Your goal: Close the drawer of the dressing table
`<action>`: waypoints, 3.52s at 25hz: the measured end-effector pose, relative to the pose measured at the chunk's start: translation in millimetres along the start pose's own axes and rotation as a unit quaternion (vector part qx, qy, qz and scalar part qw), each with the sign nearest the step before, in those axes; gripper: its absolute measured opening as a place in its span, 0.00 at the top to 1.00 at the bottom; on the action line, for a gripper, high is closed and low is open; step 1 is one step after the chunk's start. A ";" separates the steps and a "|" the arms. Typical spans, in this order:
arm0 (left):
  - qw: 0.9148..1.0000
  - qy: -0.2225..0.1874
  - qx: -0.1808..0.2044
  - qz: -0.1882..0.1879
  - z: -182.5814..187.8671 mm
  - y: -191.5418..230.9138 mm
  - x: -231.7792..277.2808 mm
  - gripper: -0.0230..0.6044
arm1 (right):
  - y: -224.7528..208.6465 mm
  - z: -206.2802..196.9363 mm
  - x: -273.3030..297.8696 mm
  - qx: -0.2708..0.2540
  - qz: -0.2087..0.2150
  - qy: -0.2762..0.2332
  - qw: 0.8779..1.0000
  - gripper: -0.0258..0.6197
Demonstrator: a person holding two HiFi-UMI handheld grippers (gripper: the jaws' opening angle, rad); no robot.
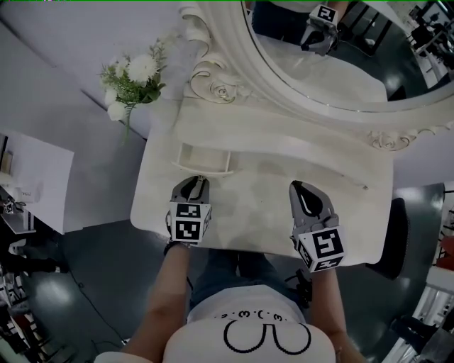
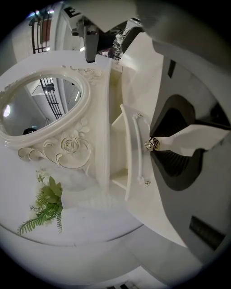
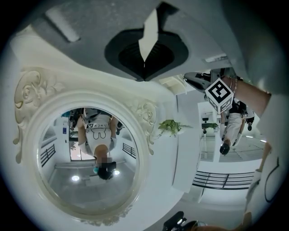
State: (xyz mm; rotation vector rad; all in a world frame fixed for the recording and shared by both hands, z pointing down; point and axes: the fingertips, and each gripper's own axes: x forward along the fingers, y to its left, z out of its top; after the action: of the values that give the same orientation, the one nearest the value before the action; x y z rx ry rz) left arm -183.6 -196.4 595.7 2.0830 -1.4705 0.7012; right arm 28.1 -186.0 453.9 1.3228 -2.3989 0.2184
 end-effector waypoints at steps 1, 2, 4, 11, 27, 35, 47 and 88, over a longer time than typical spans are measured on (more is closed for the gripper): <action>1.000 0.001 0.001 0.000 0.4 -0.1 -0.2 0.82 | -0.2 1.1 0.3 -0.001 -0.001 -0.001 1.000 0.96; 1.000 0.002 0.001 0.000 0.7 0.0 -0.7 0.82 | 0.0 2.3 0.6 -0.001 -0.001 -0.001 1.000 0.96; 1.000 0.000 0.000 0.001 1.9 0.2 -1.8 0.82 | 1.1 4.3 0.7 -0.003 -0.001 -0.003 1.000 0.96; 1.000 -0.003 0.000 -0.004 9.5 -0.7 -2.5 0.82 | 1.3 9.0 0.7 -0.005 -0.007 -0.009 1.000 0.96; 1.000 0.000 0.002 -0.006 25.1 6.3 15.5 0.82 | -3.4 10.5 1.2 0.005 -0.025 -0.012 1.000 0.96; 1.000 0.001 0.000 -0.009 33.1 9.4 29.2 0.82 | -11.6 10.1 0.3 0.011 -0.038 -0.011 0.999 0.96; 1.000 0.000 -0.001 -0.005 44.2 13.5 44.3 0.82 | -21.6 5.0 -2.1 0.013 -0.049 -0.003 0.999 0.96; 0.991 -0.131 -0.009 -0.017 106.1 25.4 -38.5 0.60 | 0.6 45.5 1.2 0.006 -0.030 -0.046 0.998 0.96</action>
State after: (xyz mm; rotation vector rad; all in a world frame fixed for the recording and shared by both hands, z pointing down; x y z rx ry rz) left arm -205.3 -246.4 493.6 2.2472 -1.5678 0.4105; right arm 15.1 -201.1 413.0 1.4378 -2.4315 0.1578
